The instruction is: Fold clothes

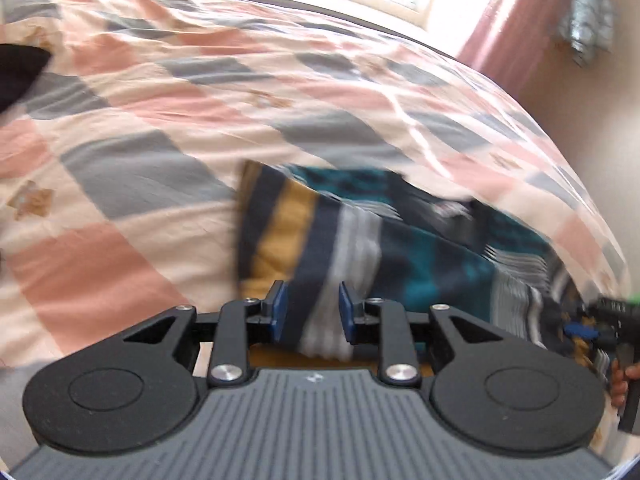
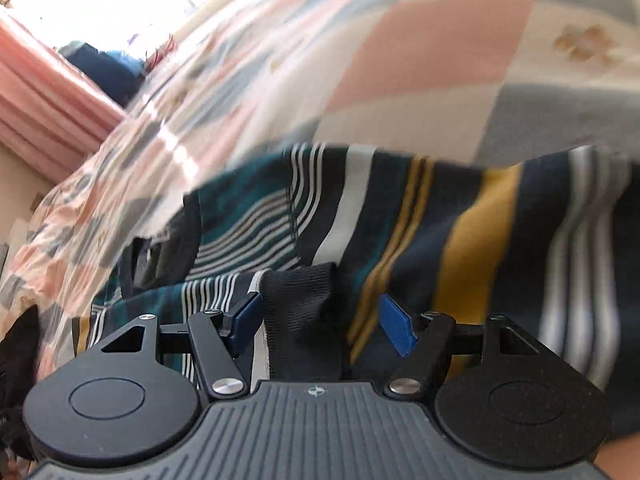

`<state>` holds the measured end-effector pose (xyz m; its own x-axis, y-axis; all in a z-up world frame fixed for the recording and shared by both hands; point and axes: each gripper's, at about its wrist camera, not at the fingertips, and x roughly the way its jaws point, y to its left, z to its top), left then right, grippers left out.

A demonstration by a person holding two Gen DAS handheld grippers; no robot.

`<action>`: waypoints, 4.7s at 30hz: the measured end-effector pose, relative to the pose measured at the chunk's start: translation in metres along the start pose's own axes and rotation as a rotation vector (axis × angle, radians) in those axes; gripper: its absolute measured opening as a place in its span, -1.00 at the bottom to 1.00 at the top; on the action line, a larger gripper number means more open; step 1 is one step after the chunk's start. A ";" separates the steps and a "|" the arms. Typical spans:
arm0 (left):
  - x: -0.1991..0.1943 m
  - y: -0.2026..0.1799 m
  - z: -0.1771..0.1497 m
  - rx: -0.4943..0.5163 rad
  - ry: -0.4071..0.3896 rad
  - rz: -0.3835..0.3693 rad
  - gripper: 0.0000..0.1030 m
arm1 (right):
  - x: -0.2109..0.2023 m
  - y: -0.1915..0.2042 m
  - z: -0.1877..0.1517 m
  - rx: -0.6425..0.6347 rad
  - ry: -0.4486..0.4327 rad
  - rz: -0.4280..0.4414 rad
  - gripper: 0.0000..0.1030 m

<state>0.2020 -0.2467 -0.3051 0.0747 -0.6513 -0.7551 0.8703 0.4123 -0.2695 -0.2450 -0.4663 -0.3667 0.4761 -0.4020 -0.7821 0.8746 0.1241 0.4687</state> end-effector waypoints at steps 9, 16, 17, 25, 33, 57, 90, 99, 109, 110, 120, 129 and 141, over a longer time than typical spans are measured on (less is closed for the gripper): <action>0.062 0.056 0.053 -0.099 0.038 -0.028 -0.65 | -0.025 0.020 -0.007 -0.066 -0.069 -0.045 -0.97; 0.118 0.025 0.058 0.113 0.097 -0.028 -0.64 | -0.006 0.012 -0.013 -0.070 -0.019 -0.170 -0.93; 0.124 0.021 0.056 0.151 0.102 0.001 -0.64 | -0.005 0.012 -0.014 -0.073 -0.016 -0.170 -0.90; 0.085 -0.024 0.060 0.341 -0.067 0.014 -0.63 | -0.026 0.036 -0.024 -0.187 -0.139 -0.263 -0.44; 0.151 -0.032 0.046 0.378 0.085 0.124 -0.67 | -0.018 0.018 -0.031 -0.192 -0.092 -0.312 -0.65; 0.067 -0.117 -0.027 0.218 0.207 -0.080 -0.48 | -0.196 -0.318 -0.096 1.016 -0.618 -0.283 0.15; 0.004 0.150 -0.005 -0.336 0.176 -0.006 -0.24 | 0.043 0.341 -0.158 -0.621 -0.051 0.219 -0.20; 0.047 0.139 -0.004 -0.383 0.233 -0.243 0.29 | -0.011 0.212 -0.164 -0.553 -0.072 -0.190 -0.01; 0.094 0.096 0.016 -0.325 0.279 -0.296 -0.77 | -0.014 0.092 -0.126 -0.718 -0.115 -0.556 -0.03; 0.091 0.093 0.015 -0.305 0.273 -0.290 -0.79 | -0.009 0.089 -0.126 -0.756 -0.112 -0.551 -0.12; 0.081 0.067 -0.004 -0.045 0.293 -0.176 -0.96 | -0.009 0.053 -0.120 -0.649 -0.030 -0.530 -0.79; 0.041 0.055 0.028 0.054 0.172 -0.190 -0.92 | -0.060 0.096 -0.093 -0.571 -0.228 -0.390 -0.15; 0.093 0.015 0.018 0.283 0.113 -0.180 -0.86 | -0.006 0.082 -0.080 -0.512 -0.164 -0.401 -0.15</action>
<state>0.2303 -0.3125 -0.3683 -0.1323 -0.6166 -0.7761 0.9663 0.0943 -0.2397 -0.1685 -0.3809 -0.3566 0.1210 -0.6343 -0.7636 0.9330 0.3352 -0.1307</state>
